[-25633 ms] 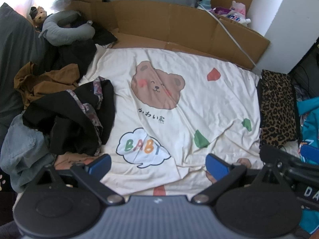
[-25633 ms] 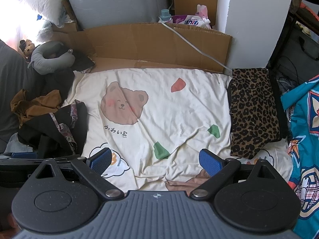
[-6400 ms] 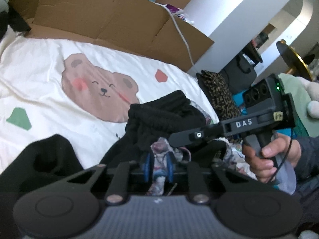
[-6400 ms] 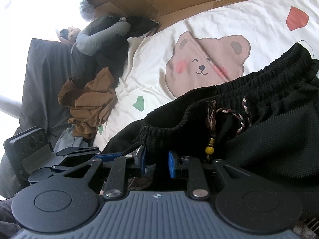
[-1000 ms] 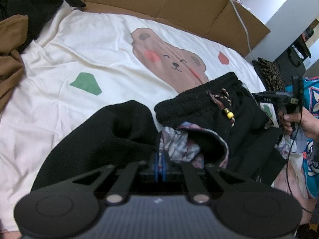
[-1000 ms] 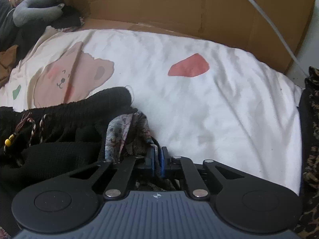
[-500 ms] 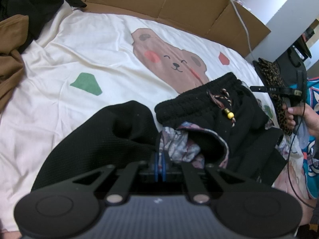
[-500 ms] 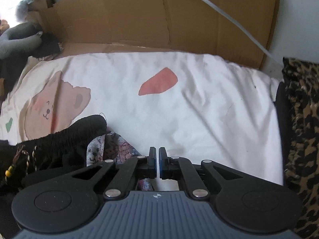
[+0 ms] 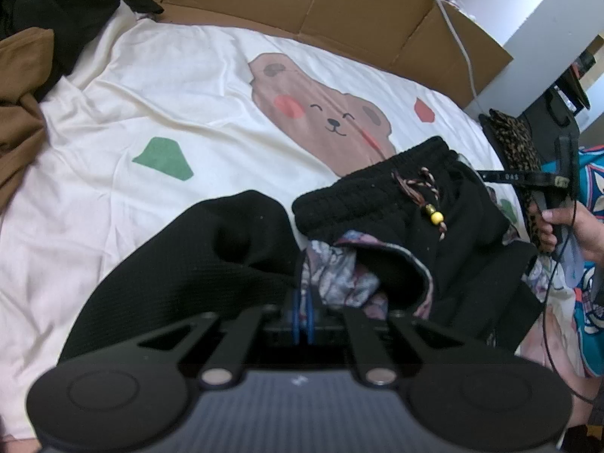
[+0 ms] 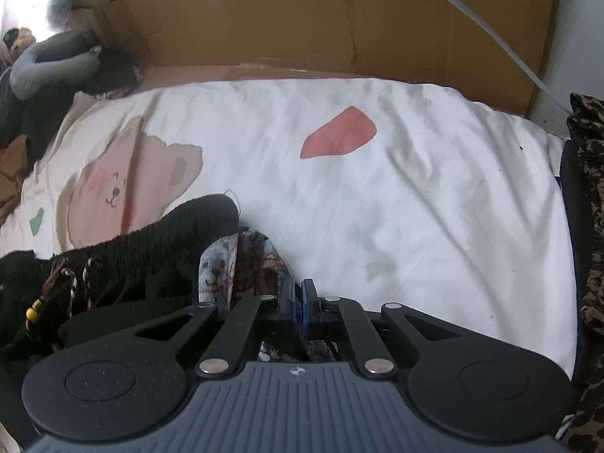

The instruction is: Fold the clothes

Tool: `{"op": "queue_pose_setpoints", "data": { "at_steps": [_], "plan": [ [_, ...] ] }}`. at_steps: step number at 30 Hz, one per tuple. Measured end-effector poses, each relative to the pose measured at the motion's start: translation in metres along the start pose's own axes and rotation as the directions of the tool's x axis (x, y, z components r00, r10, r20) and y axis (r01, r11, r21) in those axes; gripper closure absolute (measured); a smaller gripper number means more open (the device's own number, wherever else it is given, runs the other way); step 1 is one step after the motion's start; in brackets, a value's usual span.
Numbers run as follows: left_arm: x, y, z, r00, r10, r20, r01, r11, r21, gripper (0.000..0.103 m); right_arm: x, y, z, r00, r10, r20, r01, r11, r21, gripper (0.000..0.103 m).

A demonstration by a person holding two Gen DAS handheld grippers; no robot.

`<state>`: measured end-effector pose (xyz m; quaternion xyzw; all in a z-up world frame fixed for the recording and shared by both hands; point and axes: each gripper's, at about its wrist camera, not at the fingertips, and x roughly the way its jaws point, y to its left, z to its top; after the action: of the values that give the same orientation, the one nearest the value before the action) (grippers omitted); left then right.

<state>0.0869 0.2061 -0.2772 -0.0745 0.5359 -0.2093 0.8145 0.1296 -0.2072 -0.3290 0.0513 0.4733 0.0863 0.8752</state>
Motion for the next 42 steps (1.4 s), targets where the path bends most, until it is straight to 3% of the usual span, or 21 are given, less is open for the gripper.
{"op": "queue_pose_setpoints", "data": {
  "at_steps": [1,3,4,10,16,20,22,25,34,42],
  "plan": [
    [0.000,0.000,0.000,1.000,-0.001,0.001,0.001,1.000,-0.001,0.099,-0.002,0.001,0.001,1.000,0.001,0.007,-0.001,1.000,-0.003,0.090],
    [0.000,0.000,-0.001,1.000,-0.001,0.001,0.001,1.000,-0.002,0.099,-0.005,0.001,0.002,1.000,0.005,0.028,-0.005,1.000,-0.005,0.062],
    [0.000,0.000,-0.001,1.000,0.000,0.001,0.000,1.000,-0.002,0.099,-0.007,0.002,0.002,0.999,0.009,0.040,-0.009,1.000,-0.006,0.061],
    [0.000,0.000,0.000,1.000,-0.001,0.001,0.001,1.000,0.000,0.099,-0.003,0.005,0.001,0.999,-0.005,0.040,0.006,1.000,-0.017,0.061],
    [0.001,0.000,-0.001,1.000,0.001,0.003,-0.001,1.000,-0.001,0.099,-0.008,-0.010,0.008,0.997,-0.037,0.072,0.033,0.998,0.054,0.062],
    [0.001,-0.001,-0.001,1.000,0.001,0.003,-0.001,1.000,-0.002,0.099,-0.005,-0.008,0.003,0.999,-0.008,0.047,0.007,0.999,0.038,0.062],
    [0.001,-0.001,-0.001,1.000,0.001,0.003,-0.001,1.000,-0.003,0.099,-0.002,-0.001,0.000,1.000,-0.008,0.028,0.008,1.000,-0.007,0.063],
    [0.001,-0.001,-0.001,1.000,0.001,0.003,-0.001,1.000,-0.003,0.099,0.005,0.001,-0.004,1.000,-0.020,-0.003,0.020,0.999,-0.026,0.075],
    [0.001,0.000,-0.002,1.000,0.000,0.003,0.000,1.000,-0.003,0.099,-0.008,-0.013,0.005,0.999,-0.010,0.043,0.008,0.999,0.044,0.075],
    [0.001,-0.001,-0.002,1.000,0.001,0.005,-0.001,1.000,-0.003,0.099,0.000,-0.004,-0.003,1.000,-0.005,0.012,0.005,1.000,0.012,0.075]
  ]
}}
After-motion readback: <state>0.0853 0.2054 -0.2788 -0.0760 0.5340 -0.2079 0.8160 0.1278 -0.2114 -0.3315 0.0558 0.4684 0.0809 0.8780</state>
